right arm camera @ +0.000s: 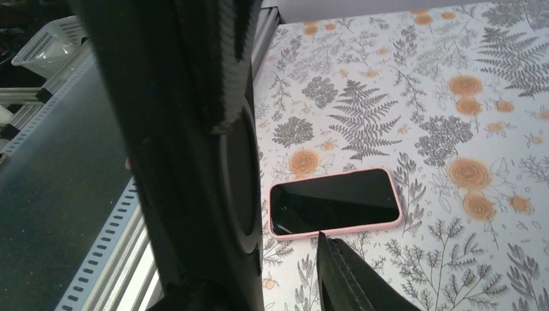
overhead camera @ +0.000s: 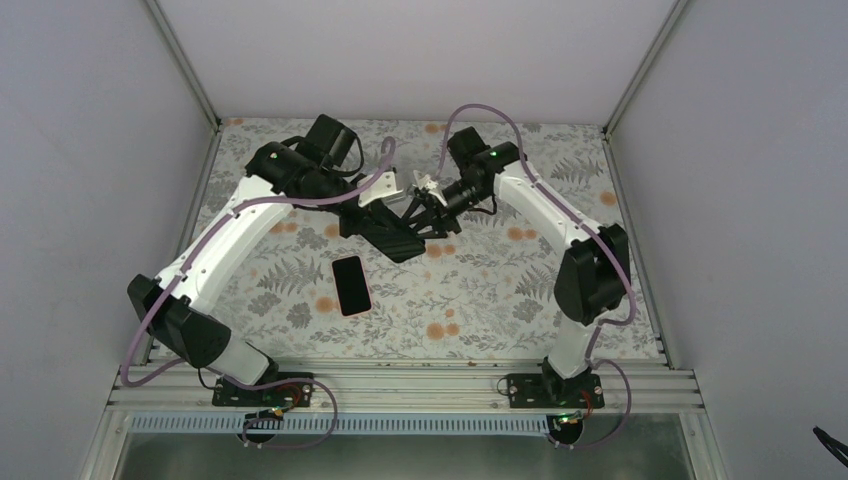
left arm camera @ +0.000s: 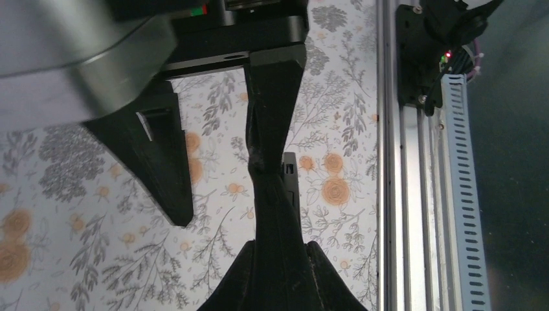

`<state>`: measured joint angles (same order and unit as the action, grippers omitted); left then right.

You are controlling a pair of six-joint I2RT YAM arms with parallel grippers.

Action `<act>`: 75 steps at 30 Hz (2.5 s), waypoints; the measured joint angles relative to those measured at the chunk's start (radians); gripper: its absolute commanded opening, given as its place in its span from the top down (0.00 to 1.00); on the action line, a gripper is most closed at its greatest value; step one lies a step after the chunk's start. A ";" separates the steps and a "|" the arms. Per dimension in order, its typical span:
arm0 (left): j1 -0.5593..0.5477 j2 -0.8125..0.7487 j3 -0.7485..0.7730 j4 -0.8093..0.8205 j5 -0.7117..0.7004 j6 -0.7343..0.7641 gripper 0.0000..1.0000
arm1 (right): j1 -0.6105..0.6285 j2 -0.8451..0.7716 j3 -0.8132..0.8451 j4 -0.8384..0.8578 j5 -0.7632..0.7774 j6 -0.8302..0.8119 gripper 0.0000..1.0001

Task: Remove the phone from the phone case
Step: Remove the phone case from the phone.

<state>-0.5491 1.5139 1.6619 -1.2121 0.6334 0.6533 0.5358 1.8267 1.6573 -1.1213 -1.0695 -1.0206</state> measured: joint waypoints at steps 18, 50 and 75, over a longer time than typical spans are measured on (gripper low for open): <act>0.019 0.074 0.257 0.038 -0.032 0.057 0.00 | -0.012 -0.063 -0.018 0.034 -0.134 0.135 0.97; -0.221 -0.016 -0.293 1.213 -0.807 -0.002 0.00 | -0.229 -0.249 0.029 0.762 0.676 1.235 0.97; -0.222 0.183 -0.166 1.384 -0.808 -0.142 0.00 | -0.229 -0.241 0.016 0.773 0.708 1.276 0.97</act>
<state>-0.7708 1.6970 1.4956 0.1722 -0.1745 0.5117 0.3073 1.5852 1.6733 -0.3485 -0.3618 0.2558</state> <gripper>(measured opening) 0.995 0.066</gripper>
